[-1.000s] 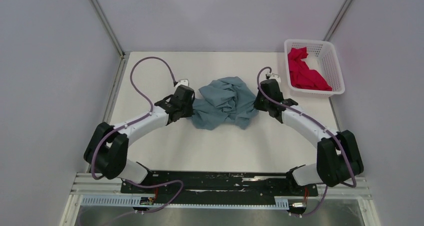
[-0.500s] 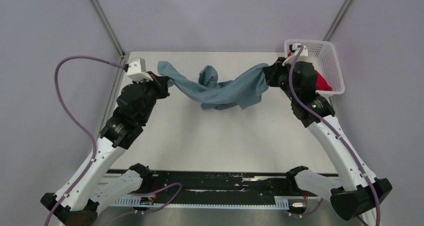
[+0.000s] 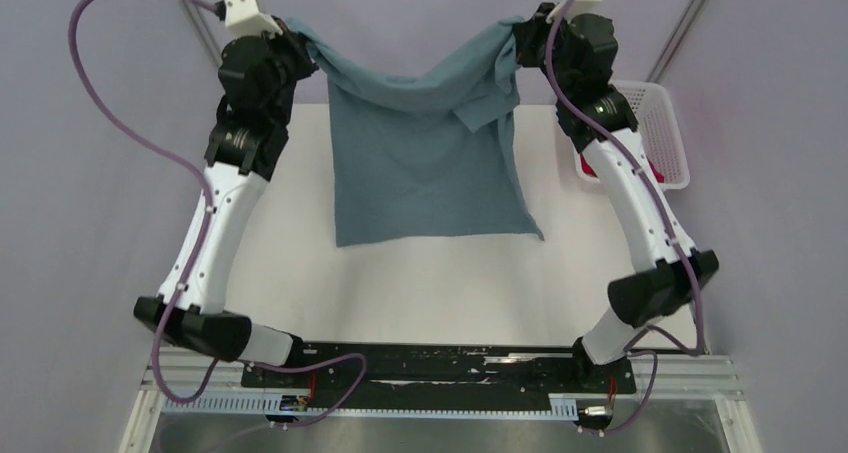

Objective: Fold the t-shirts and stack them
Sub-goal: Flatten out the tshirt

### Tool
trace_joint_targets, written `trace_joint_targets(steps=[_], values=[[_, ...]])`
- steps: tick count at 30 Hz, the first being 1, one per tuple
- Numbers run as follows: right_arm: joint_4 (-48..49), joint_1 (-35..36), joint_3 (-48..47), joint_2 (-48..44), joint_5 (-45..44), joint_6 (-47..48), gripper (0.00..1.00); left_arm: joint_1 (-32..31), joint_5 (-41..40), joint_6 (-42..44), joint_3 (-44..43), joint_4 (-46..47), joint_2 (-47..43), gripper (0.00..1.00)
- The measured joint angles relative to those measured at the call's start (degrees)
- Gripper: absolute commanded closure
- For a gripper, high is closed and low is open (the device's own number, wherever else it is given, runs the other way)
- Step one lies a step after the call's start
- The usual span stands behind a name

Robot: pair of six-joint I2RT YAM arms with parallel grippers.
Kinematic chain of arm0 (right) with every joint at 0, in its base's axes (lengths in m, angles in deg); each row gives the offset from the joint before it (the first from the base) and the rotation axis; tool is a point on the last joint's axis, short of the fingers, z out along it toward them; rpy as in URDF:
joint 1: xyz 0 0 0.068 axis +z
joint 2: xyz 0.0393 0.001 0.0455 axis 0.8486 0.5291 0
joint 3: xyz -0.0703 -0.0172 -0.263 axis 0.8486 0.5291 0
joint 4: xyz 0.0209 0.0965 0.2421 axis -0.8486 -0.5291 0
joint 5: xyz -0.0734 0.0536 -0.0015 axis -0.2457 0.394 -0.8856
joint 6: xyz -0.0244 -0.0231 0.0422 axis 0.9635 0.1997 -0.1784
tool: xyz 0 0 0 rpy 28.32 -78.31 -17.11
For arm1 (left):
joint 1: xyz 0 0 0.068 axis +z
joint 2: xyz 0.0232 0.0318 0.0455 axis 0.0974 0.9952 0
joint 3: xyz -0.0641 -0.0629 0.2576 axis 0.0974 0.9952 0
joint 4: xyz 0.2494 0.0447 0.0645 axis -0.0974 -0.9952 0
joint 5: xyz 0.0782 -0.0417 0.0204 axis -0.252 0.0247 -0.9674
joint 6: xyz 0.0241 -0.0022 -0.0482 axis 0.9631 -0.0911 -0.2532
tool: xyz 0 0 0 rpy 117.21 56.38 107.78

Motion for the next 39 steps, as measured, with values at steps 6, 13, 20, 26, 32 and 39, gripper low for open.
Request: trace_joint_targets(steps=[6,13,20,26,32,39], values=[[-0.6,-2.6,-25.0,20.3,1.2,2.8,1.00,6.3,7.2,1.1,-31.7,-9.3,22.0,1.00],[1.6,-3.1,-22.2,14.8,4.4,3.8,1.00,9.8,11.2,1.5,-38.1,-11.7,20.9,1.00],[-8.7,-2.9,0.2,-5.6,6.9,2.4,0.97,10.0,7.8,-7.0,-2.5,-15.0,-4.6,1.00],[-27.7,-2.9,13.6,-8.7,4.8,-0.7,0.85,8.7,14.5,-20.2,33.7,-24.0,-20.2,0.96],[-40.0,-3.5,21.1,2.1,-2.8,-4.4,0.01,2.1,20.8,-25.9,49.9,-35.1,-20.1,0.04],[-43.6,-3.8,22.4,2.0,-8.7,-8.3,0.00,-2.2,23.1,-26.1,45.2,-36.5,-19.3,0.00]])
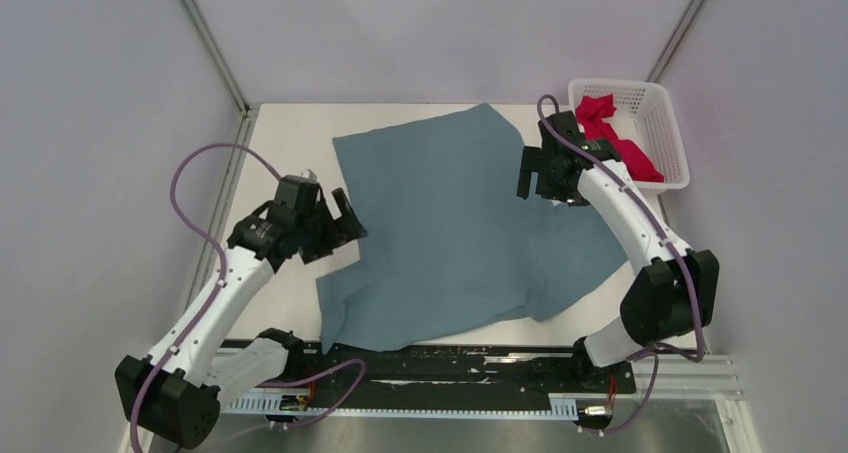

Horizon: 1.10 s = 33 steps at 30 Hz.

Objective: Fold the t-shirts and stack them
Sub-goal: Flatten out the tshirt

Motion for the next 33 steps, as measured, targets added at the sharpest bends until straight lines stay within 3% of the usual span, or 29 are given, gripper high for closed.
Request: trace_joint_targets(steps=[4,8,13,17,21,25,29,33], values=[[6.8,0.0,8.1,-8.2,6.1,-2.0,0.00,0.0,0.4,3.6,-9.2,5.8,6.8,0.00],[12.1,0.9,20.0,-15.4,14.9,-3.5,0.00,0.0,3.0,7.7,-18.9,12.6,21.1,0.00],[17.3,2.0,31.6,-15.8,18.7,-7.4,0.00,0.0,5.9,11.9,-30.3,17.4,40.4,0.00],[20.2,2.0,35.4,-14.2,18.8,-9.9,0.00,0.0,7.9,13.8,-36.7,18.2,52.0,0.00],[25.4,2.0,34.8,-7.5,18.7,-11.1,0.00,0.1,9.9,14.0,-38.2,18.1,58.8,0.00],[26.1,1.9,30.8,-0.2,18.1,-11.7,0.00,0.5,10.0,13.9,-34.5,18.8,59.9,0.00],[26.6,1.8,21.6,8.5,18.1,-11.5,0.00,1.4,10.3,13.0,-27.5,22.7,56.2,0.00],[26.8,1.8,6.7,20.2,19.0,-9.9,0.00,1.9,11.2,10.7,-18.5,26.6,50.3,0.00]])
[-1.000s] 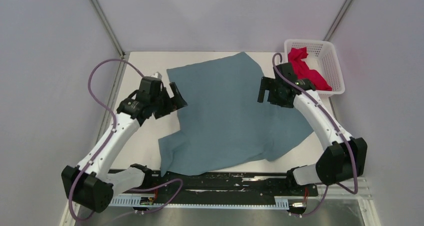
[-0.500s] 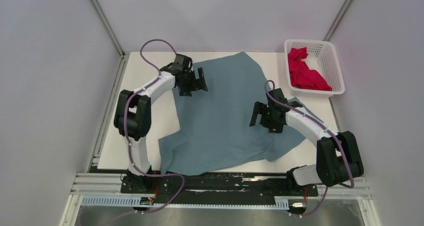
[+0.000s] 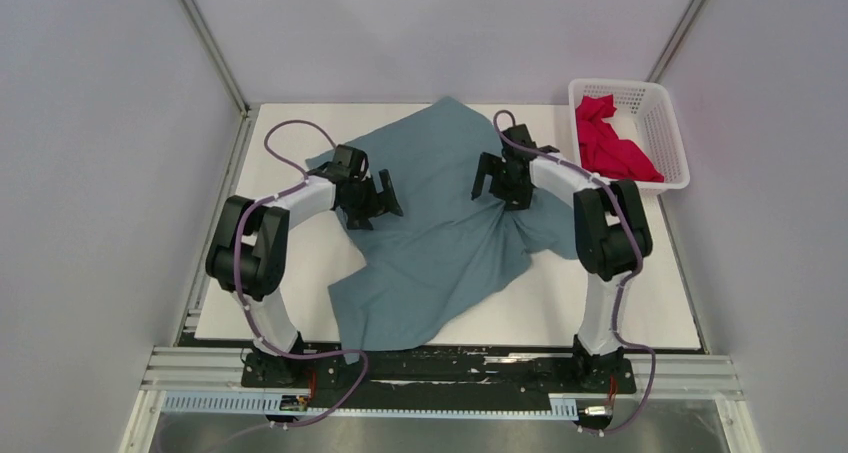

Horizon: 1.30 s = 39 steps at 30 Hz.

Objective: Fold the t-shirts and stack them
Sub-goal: Flatten out the tshirt

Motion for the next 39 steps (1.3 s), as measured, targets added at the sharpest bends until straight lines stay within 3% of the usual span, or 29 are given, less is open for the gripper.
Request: trace_joint_targets(steps=[8,12,17,23,26,30,33,35,39], values=[[0.8,0.0,-38.8,26.1,4.2,7.8,0.00,-4.0,3.7,-5.3,13.9,2.2,-10.8,0.00],[1.1,0.3,-54.4,36.0,4.0,11.7,0.00,-8.1,7.6,-8.2,12.3,5.3,-8.0,0.00],[5.1,0.1,-61.7,41.4,2.1,15.8,0.00,-11.0,9.8,-11.3,1.4,7.6,1.3,0.00],[8.3,-1.0,-59.7,40.1,1.0,20.0,0.00,-13.2,9.0,-12.2,-4.2,7.9,3.3,0.00],[8.3,-1.3,-49.8,32.7,-0.2,21.7,0.00,-13.7,4.7,-10.9,-2.7,4.4,-0.5,0.00],[8.2,-2.6,-34.1,16.6,0.5,22.1,0.00,-13.2,-7.6,-8.8,2.2,-4.2,-14.0,0.00],[9.3,-4.6,-24.0,2.3,3.2,19.1,0.00,-8.2,-13.7,-8.8,6.2,-7.5,-25.9,0.00],[11.0,-6.9,-17.8,-6.5,5.3,16.0,0.00,-1.3,-16.8,-9.2,9.9,-8.2,-32.3,0.00],[14.3,-11.1,-3.4,-21.5,6.9,10.2,0.00,11.2,-20.5,-10.9,18.0,-9.2,-36.5,0.00]])
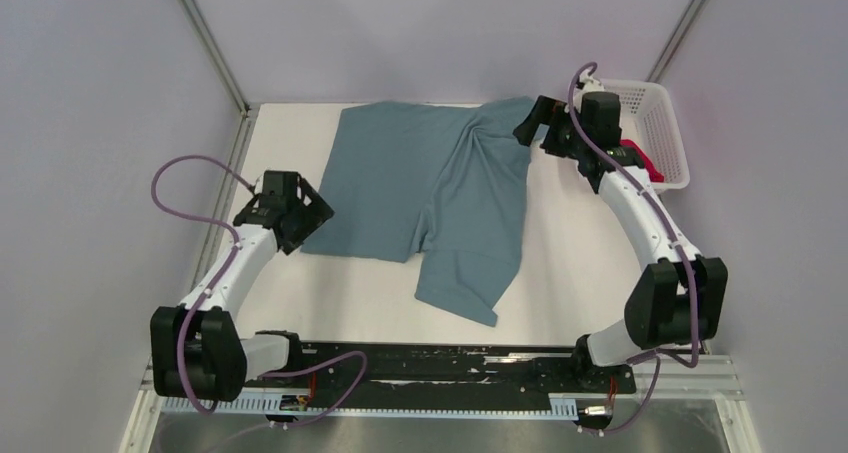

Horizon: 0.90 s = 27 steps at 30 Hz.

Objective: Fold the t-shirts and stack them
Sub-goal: Flatten out the tshirt

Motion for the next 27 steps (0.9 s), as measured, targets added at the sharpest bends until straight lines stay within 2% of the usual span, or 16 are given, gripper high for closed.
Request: trace_joint_targets(steps=[4,9,18,24,27], values=[[0.0,2.1,11.1,-6.0,0.4,-2.2,0.00,6.5,1.0,-0.5,6.7,-0.6,1.5,0.00],[-4.1,4.0,19.4,-9.8,0.1,-2.9,0.00,10.7,2.6,-0.5,7.5,1.7,4.9,0.03],[-8.8,3.8,24.6,-21.7,-4.3,-3.0,0.00,11.1,6.9,0.2,2.7,4.2,17.1,0.31],[-11.2,3.8,25.5,-23.8,-6.4,-3.0,0.00,11.3,8.0,1.2,1.1,4.2,19.8,0.51],[-12.1,3.8,25.6,-24.0,-6.8,-3.0,0.00,11.3,9.1,1.6,0.0,4.7,21.4,0.57]])
